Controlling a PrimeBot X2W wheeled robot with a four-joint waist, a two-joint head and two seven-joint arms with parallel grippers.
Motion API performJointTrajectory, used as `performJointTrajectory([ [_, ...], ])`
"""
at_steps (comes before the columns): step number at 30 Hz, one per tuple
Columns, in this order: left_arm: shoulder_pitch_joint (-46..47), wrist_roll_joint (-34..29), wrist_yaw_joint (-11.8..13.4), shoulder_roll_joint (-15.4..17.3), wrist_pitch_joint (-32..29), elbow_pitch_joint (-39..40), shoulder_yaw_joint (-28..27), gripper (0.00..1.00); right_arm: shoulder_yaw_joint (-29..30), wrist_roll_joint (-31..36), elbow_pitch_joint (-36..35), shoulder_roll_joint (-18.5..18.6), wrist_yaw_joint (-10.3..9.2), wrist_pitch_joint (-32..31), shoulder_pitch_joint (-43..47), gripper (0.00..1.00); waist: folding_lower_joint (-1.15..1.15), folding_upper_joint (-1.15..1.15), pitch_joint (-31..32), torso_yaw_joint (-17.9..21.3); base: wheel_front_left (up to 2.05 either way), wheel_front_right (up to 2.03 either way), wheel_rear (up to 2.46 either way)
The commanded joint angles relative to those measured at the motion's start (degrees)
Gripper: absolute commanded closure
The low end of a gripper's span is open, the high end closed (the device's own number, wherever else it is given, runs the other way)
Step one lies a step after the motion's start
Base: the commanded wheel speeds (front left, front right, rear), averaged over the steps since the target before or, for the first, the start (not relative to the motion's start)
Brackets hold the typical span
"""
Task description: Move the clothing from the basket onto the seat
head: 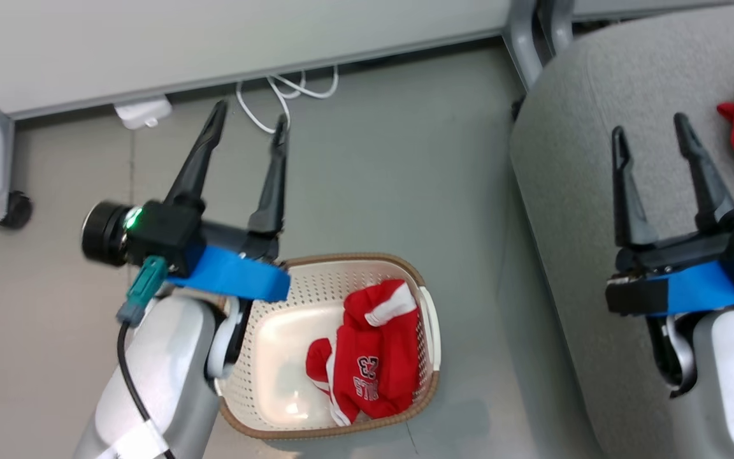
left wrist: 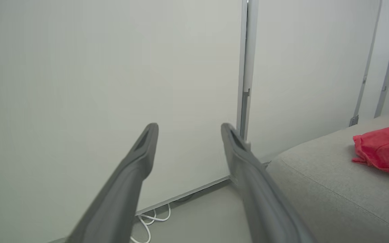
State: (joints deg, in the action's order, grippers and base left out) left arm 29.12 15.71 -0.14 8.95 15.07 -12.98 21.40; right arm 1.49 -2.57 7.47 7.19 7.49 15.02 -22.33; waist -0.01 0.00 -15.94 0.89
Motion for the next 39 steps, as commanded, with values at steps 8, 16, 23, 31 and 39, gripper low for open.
performJointTrajectory([
  [8, -9.06, -2.95, -2.21, -1.71, 0.15, -0.39, -9.47, 0.00, -1.14, -0.59, -0.51, -2.11, 0.01, 0.24, 5.81, 0.00, 0.01, 0.00, 5.36, -2.82, 0.00, 0.00, 0.00],
  [16, -15.88, -5.72, -4.70, -3.46, 0.15, -1.77, -14.22, 0.00, 0.72, -1.30, 1.13, -3.14, 0.01, 0.24, 11.42, 0.00, 0.01, 0.00, 9.31, -3.48, 0.00, 0.00, 0.00],
  [23, -18.95, -7.32, -5.83, -4.71, 0.15, -1.88, -16.43, 0.00, 2.55, -2.08, 2.50, -3.72, 0.01, 0.24, 15.54, 0.00, 0.01, 0.00, 11.79, -4.03, 0.00, 0.00, 0.00],
  [31, -21.01, -8.21, -6.68, -5.51, 0.15, -1.69, -17.76, 0.00, 3.50, -2.46, 3.60, -4.11, 0.01, 0.24, 18.84, 0.00, 0.01, 0.00, 13.24, -5.02, 0.00, 0.00, 0.00],
  [39, -22.41, -8.51, -7.00, -5.94, 0.15, -2.01, -18.51, 0.00, 3.54, -2.68, 4.08, -4.29, 0.01, 0.24, 19.95, 0.00, 0.01, 0.00, 13.79, -5.11, 0.00, 0.00, 0.00],
])
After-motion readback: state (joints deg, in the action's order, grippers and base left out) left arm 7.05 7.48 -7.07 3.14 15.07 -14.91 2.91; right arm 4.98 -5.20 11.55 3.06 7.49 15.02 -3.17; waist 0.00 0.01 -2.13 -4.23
